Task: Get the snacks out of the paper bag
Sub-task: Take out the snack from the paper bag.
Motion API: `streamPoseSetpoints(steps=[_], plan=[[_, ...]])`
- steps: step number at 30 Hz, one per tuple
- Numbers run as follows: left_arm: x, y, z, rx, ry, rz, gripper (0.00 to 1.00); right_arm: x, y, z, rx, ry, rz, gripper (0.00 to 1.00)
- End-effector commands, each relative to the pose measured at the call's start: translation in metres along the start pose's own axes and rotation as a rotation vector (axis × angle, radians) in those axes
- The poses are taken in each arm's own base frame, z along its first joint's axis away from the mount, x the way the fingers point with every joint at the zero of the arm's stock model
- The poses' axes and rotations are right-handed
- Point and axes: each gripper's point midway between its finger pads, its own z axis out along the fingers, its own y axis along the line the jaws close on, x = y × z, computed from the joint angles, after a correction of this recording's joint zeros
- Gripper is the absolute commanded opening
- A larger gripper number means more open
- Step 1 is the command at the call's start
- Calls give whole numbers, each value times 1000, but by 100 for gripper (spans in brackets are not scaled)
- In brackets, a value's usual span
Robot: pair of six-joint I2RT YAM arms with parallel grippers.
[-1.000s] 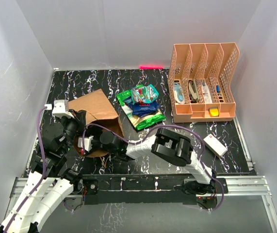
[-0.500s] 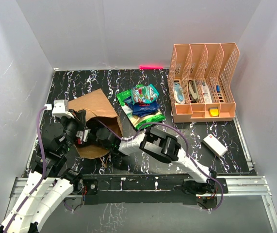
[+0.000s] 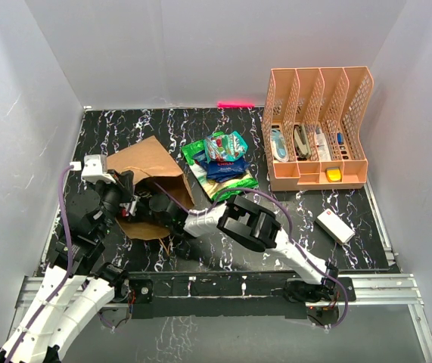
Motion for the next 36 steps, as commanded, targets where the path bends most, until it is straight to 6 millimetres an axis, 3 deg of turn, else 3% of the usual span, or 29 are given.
streamPoseSetpoints(steps=[1,14,19,26,32,36], plan=[[-4,4,1,-26,-15,4,0,-41,-25,-1,74,-73,13,10],[-5,17,0,-100,-21,4,0,-88,-40,-55,98,-104,31,8],[-3,20,1,-115,-18,8,0,-101,-26,-77,44,-106,38,8],[-3,23,2,-131,-19,10,0,-124,-12,-124,-48,-112,55,8],[-1,24,4,-139,-11,13,0,-168,-9,-172,-136,-170,93,8],[0,27,4,-161,-7,16,0,-181,-2,-199,-217,-124,129,8]])
